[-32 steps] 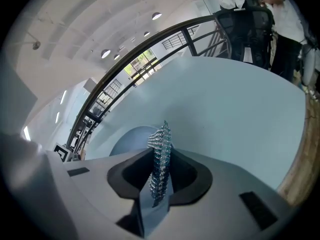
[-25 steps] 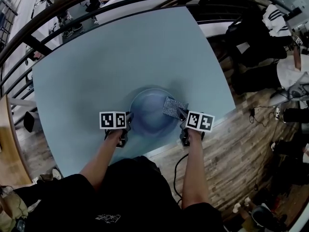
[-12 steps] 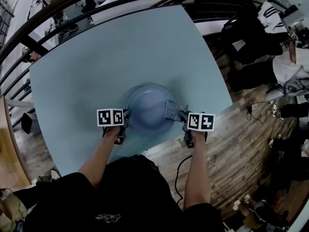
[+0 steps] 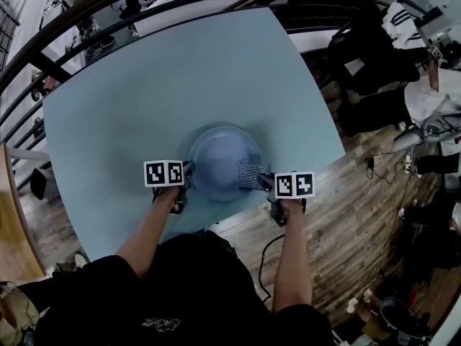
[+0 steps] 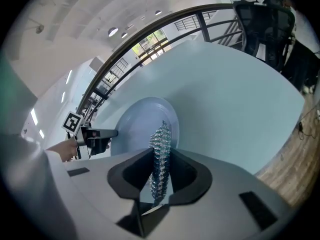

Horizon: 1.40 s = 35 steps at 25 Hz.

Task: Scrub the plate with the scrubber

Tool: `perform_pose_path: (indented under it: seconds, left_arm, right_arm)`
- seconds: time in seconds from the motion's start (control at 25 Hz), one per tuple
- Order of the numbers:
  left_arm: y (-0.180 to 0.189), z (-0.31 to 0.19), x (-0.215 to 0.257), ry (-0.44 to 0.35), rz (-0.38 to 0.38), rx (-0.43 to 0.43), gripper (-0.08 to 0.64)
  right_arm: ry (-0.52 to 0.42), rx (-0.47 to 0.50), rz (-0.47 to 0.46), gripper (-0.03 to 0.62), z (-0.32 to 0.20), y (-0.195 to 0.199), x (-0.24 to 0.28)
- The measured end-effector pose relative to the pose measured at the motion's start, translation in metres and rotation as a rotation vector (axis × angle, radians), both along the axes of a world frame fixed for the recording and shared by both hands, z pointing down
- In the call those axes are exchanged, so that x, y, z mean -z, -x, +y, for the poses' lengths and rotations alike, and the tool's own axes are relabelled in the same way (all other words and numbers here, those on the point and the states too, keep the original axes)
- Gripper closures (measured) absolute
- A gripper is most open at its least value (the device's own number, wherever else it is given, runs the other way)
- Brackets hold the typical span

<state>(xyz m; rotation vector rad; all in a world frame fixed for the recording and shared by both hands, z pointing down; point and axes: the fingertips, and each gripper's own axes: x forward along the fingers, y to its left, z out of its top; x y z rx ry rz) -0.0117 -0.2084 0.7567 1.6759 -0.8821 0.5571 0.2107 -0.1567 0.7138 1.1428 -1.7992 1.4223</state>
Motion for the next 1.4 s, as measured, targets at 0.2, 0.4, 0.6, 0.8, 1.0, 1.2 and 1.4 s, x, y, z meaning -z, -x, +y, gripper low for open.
perform_pose_path:
  seconds: [0.2,0.4,0.6,0.8,1.0,1.2,1.4]
  left_arm:
    - [0.001,0.0,0.0,0.001,0.0,0.0,0.516]
    - [0.0,0.0,0.0,0.0,-0.001,0.003,0.517]
    - [0.001,-0.002,-0.001,-0.001,-0.003,0.004,0.517]
    - [0.001,-0.002,0.0,-0.002,-0.005,0.007,0.517]
    - [0.002,-0.001,-0.001,-0.004,-0.009,0.006,0.517]
    - [0.001,-0.002,-0.002,0.0,-0.009,0.004,0.517]
    - [0.0,-0.002,-0.002,-0.001,-0.01,0.001,0.517]
  right_arm:
    - [0.0,-0.01,-0.026,0.505,0.005,0.013,-0.003]
    - [0.003,-0.013,-0.059,0.505,0.008,0.027,-0.005]
    - [-0.007,-0.012,-0.098,0.505,0.006,0.045,-0.007]
    - [-0.011,-0.01,-0.131,0.505,0.001,0.065,-0.009]
    - [-0.033,0.012,-0.148,0.505,-0.011,0.085,-0.009]
    - [-0.05,0.023,-0.151,0.505,-0.03,0.099,-0.01]
    - [-0.065,0.02,-0.139,0.505,-0.049,0.103,-0.01]
